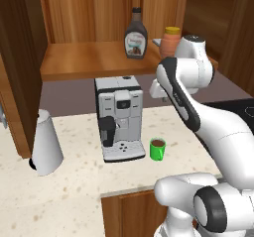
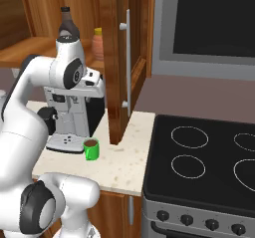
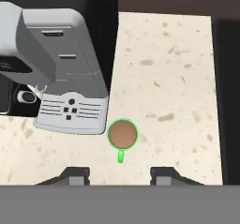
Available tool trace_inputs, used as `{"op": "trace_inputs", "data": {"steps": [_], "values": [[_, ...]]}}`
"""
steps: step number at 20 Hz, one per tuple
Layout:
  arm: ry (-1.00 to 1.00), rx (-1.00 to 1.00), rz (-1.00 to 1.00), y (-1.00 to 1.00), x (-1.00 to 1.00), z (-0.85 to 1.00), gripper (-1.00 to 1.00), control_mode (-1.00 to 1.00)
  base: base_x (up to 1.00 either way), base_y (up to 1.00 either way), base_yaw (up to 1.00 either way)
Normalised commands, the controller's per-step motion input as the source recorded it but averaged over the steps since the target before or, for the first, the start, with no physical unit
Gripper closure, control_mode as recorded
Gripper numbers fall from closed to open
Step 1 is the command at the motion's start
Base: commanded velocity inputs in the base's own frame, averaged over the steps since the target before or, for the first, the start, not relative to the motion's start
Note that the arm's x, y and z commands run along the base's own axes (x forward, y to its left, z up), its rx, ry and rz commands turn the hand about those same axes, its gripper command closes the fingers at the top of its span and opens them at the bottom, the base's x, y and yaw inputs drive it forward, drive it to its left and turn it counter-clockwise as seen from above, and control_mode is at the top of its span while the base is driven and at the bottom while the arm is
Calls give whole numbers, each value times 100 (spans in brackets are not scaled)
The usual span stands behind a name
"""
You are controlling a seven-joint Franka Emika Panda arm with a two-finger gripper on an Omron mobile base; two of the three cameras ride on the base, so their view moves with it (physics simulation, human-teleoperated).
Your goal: Pick the syrup bottle and honey bottle from the cabinet and place them next to the mug.
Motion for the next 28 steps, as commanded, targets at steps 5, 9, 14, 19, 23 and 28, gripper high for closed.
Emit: {"op": "trace_inputs", "data": {"steps": [5, 9, 14, 19, 23, 28], "values": [[-5, 0, 0, 0, -4, -2, -100, -100, 0, 0, 0], [-29, -3, 0, 5, -18, 1, -100, -100, 0, 0, 0], [-45, -4, -3, 1, -40, 37, -100, -100, 0, 0, 0], [-24, -1, -9, -3, -15, 89, -100, -100, 0, 0, 0], [-12, 0, -14, -12, -3, 100, -100, -100, 0, 0, 0], [-9, 1, -8, -15, -15, 100, -100, -100, 0, 0, 0]]}}
